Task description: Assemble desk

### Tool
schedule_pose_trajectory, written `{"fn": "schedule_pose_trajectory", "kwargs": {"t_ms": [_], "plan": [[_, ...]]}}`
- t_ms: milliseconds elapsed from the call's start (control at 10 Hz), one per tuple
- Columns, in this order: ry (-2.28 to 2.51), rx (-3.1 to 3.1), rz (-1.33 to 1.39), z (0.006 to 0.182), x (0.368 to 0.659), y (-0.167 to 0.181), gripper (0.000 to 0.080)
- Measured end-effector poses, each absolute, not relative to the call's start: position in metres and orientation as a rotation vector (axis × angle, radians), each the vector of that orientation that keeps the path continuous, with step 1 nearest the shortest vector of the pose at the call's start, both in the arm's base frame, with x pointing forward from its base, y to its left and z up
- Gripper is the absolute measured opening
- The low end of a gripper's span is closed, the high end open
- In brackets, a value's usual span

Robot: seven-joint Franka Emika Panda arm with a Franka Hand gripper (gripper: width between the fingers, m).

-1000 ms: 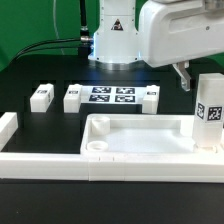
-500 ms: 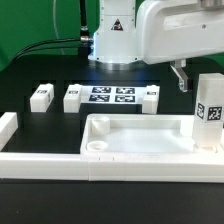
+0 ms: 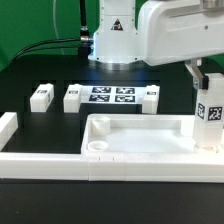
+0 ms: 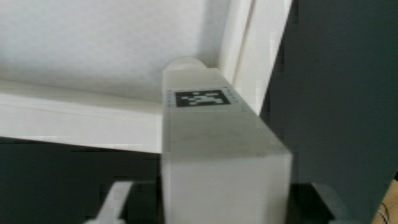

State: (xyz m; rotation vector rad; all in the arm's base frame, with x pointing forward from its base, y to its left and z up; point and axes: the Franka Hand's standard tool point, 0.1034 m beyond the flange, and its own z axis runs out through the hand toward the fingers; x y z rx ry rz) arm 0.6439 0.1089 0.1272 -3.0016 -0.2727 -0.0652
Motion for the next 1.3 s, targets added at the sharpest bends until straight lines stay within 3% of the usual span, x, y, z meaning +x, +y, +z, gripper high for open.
{"fn": "schedule_pose_trajectory", "kwargs": {"t_ms": [300, 1300], "plan": [[-0.186, -3.006, -0.06, 0.1272, 0.6439, 0.1093, 0.0291], [1.447, -2.606, 0.014, 0.1259, 0.6359, 0.1107, 0.0291]]}}
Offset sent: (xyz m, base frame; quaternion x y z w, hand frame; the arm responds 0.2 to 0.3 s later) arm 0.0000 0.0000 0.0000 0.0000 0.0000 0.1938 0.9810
